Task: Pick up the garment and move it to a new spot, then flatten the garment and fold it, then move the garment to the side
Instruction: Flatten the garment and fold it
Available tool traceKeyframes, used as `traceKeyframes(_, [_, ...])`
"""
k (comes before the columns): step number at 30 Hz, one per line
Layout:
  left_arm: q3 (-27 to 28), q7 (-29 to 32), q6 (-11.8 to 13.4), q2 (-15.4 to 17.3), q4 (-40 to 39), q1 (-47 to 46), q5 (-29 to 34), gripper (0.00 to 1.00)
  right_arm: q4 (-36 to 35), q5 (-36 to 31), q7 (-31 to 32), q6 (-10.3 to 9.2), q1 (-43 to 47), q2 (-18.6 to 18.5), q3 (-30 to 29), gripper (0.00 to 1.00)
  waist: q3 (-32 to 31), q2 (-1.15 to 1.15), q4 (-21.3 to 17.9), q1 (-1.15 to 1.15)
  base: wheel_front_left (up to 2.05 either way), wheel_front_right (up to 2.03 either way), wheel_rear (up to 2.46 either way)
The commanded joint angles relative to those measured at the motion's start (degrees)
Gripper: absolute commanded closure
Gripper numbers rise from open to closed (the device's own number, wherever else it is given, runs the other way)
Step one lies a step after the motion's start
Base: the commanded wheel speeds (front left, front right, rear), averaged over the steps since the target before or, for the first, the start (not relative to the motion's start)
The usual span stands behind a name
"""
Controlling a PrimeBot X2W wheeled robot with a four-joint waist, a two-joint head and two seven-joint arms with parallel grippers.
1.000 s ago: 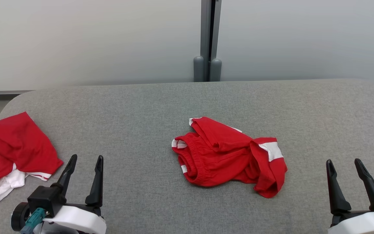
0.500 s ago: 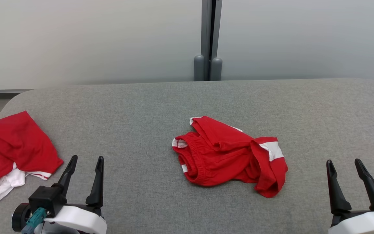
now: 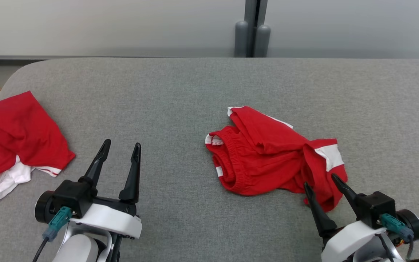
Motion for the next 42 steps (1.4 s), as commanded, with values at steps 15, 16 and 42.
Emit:
traceKeyframes(15, [1.09,-0.65,-1.29,-1.14,1.35,-3.38,1.67,0.0,4.69,-4.39,-1.09,-0.03,-4.65,-0.29,-7.41,1.0,4.4,0.0,0.41,0.0,0.0,0.0,0.0])
traceKeyframes(16, [1.28,-0.66,-1.32,-1.15,1.22,-3.46,1.8,0.0,4.27,-4.02,-1.51,-0.03,-4.52,0.27,-9.19,1.0,4.44,0.0,0.26,0.0,0.0,0.0,0.0])
traceKeyframes(42, [5.92,-0.63,-0.62,-1.49,-0.56,0.12,3.23,0.0,-1.87,0.66,-11.39,-0.02,-1.82,2.19,-17.59,0.0,2.86,0.0,-2.31,0.0,0.0,0.0,0.0])
